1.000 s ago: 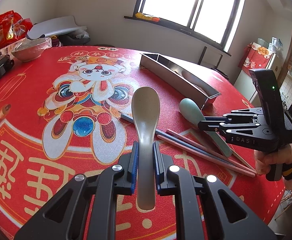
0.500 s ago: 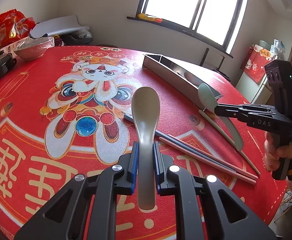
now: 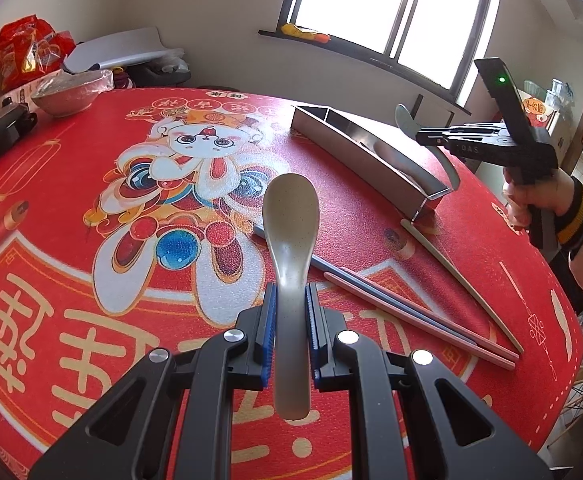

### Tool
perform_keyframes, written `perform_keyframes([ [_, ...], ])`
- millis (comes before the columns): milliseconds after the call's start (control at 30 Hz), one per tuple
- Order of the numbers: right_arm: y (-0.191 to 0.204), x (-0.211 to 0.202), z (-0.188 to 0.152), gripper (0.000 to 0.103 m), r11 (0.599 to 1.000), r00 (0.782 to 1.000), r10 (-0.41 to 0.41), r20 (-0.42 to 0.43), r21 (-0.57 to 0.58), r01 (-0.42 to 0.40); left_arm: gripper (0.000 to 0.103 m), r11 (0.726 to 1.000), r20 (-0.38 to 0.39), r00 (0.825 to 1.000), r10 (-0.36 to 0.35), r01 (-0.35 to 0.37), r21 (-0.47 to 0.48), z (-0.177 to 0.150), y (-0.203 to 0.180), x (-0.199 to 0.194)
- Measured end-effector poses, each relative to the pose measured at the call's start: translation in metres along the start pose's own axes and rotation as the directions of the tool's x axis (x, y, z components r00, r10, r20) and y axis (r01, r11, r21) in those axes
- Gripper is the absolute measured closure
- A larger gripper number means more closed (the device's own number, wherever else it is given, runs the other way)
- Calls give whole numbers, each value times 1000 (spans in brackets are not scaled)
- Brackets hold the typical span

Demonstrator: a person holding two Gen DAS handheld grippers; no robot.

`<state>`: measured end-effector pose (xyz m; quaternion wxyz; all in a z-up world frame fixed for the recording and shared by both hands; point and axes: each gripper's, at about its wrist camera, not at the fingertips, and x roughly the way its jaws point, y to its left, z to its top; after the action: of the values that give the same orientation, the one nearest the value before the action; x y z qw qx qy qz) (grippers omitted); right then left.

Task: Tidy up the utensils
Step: 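Carry the pale green spoon with the right tool into the steel tray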

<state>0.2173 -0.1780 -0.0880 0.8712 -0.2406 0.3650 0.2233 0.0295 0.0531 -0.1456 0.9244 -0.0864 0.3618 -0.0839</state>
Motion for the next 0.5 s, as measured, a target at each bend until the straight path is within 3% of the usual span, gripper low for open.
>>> perform_keyframes([
  [233, 5, 37, 6, 98, 991, 994, -51, -98, -127, 38, 89, 1000, -8, 1000, 5, -5, -10, 0, 2, 1],
  [500, 4, 49, 5, 98, 995, 991, -50, -123, -90, 39, 89, 1000, -12, 1000, 8, -8, -9, 0, 2, 2],
])
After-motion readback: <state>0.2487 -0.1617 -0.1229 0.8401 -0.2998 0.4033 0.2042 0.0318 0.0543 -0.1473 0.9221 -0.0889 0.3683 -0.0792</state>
